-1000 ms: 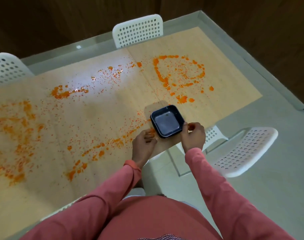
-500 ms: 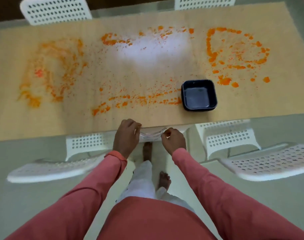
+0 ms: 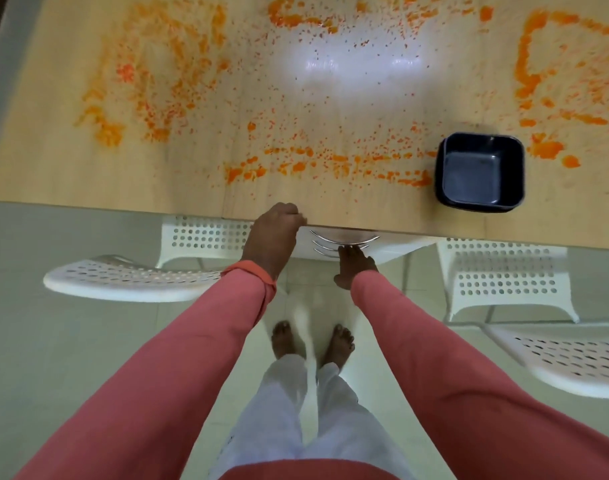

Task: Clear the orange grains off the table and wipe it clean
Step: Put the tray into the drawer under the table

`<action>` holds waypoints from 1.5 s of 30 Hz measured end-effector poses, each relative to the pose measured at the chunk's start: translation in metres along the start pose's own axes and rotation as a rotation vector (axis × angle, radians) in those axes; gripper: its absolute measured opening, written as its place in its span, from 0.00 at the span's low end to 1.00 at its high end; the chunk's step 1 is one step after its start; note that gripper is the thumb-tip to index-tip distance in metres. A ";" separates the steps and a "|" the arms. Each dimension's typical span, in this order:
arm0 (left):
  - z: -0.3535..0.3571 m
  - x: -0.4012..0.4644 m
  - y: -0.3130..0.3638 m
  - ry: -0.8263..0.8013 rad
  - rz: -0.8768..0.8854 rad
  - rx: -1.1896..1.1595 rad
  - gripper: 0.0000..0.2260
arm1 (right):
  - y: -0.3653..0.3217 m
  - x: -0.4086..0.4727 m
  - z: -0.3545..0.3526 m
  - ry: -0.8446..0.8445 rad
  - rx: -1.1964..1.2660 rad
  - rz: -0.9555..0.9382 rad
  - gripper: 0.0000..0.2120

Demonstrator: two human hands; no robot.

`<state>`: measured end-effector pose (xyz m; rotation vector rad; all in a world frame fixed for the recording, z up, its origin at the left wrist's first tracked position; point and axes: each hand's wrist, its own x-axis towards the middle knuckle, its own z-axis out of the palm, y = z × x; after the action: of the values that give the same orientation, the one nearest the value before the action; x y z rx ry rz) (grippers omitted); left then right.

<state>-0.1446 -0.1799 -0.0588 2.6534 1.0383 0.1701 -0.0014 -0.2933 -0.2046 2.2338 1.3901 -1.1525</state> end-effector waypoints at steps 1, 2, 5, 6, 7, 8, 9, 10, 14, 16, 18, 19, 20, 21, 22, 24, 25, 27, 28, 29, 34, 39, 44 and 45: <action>0.001 0.000 -0.001 -0.004 0.005 -0.001 0.15 | -0.001 0.004 0.002 -0.003 -0.006 0.015 0.36; 0.002 0.000 -0.003 -0.007 0.015 0.000 0.15 | -0.003 0.007 0.004 -0.006 -0.016 0.025 0.37; 0.002 0.000 -0.008 0.000 0.059 0.012 0.15 | -0.008 0.014 0.009 0.014 -0.016 0.052 0.36; 0.002 0.000 -0.009 0.001 0.069 0.013 0.15 | -0.010 0.016 0.011 0.024 -0.001 0.063 0.34; 0.002 0.001 -0.010 0.001 0.078 0.011 0.15 | -0.013 0.018 0.012 0.035 0.009 0.074 0.33; 0.002 0.001 -0.010 0.004 0.084 0.010 0.14 | -0.015 0.020 0.013 0.046 0.012 0.086 0.33; 0.003 0.002 -0.010 0.004 0.083 0.011 0.14 | -0.016 0.021 0.013 0.053 0.006 0.091 0.33; 0.003 0.002 -0.010 0.000 0.086 0.014 0.14 | -0.017 0.022 0.013 0.055 0.010 0.097 0.33; 0.000 0.001 -0.010 -0.024 0.105 0.032 0.14 | -0.017 0.008 0.015 0.005 0.022 0.111 0.31; -0.003 0.001 -0.008 -0.034 0.110 0.050 0.14 | -0.019 -0.006 0.018 0.115 0.037 0.084 0.23; -0.006 0.001 -0.006 -0.051 0.106 0.064 0.12 | -0.025 -0.022 0.023 0.387 0.059 0.029 0.15; -0.007 0.001 -0.005 -0.060 0.101 0.071 0.12 | -0.027 -0.027 0.025 0.532 0.053 -0.002 0.12; -0.008 0.001 -0.004 -0.068 0.099 0.080 0.12 | -0.026 -0.032 0.027 0.625 0.035 -0.018 0.10; -0.009 0.001 -0.004 -0.079 0.100 0.094 0.13 | -0.023 -0.034 0.029 0.680 0.013 -0.011 0.12; -0.009 0.001 -0.004 -0.088 0.102 0.109 0.13 | -0.020 -0.036 0.029 0.627 0.013 0.013 0.15; -0.010 0.002 -0.003 -0.107 0.109 0.121 0.14 | -0.015 -0.040 0.026 0.418 0.043 0.041 0.21; -0.010 0.004 -0.003 -0.114 0.108 0.121 0.14 | -0.014 -0.041 0.021 0.345 0.073 0.051 0.22; -0.011 0.005 -0.002 -0.120 0.107 0.123 0.14 | -0.014 -0.044 0.007 0.285 0.148 0.075 0.19; -0.012 0.005 -0.002 -0.121 0.107 0.121 0.14 | -0.016 -0.047 0.000 0.281 0.184 0.085 0.18; -0.013 0.006 -0.001 -0.125 0.107 0.120 0.14 | -0.018 -0.052 -0.009 0.311 0.233 0.105 0.17; -0.017 0.006 0.001 -0.152 0.097 0.122 0.14 | -0.021 -0.101 -0.033 0.812 0.900 0.319 0.08; -0.021 0.005 0.002 -0.181 0.101 0.124 0.15 | -0.004 -0.131 -0.070 1.211 1.705 0.531 0.08; -0.020 0.005 0.003 -0.180 0.100 0.137 0.15 | 0.034 -0.127 -0.128 1.128 1.791 0.630 0.25; -0.020 0.005 0.003 -0.180 0.101 0.138 0.15 | 0.040 -0.124 -0.137 1.103 1.751 0.661 0.24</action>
<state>-0.1437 -0.1744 -0.0390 2.7839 0.8897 -0.1220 0.0708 -0.3112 -0.0314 4.1927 -1.1403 -0.7959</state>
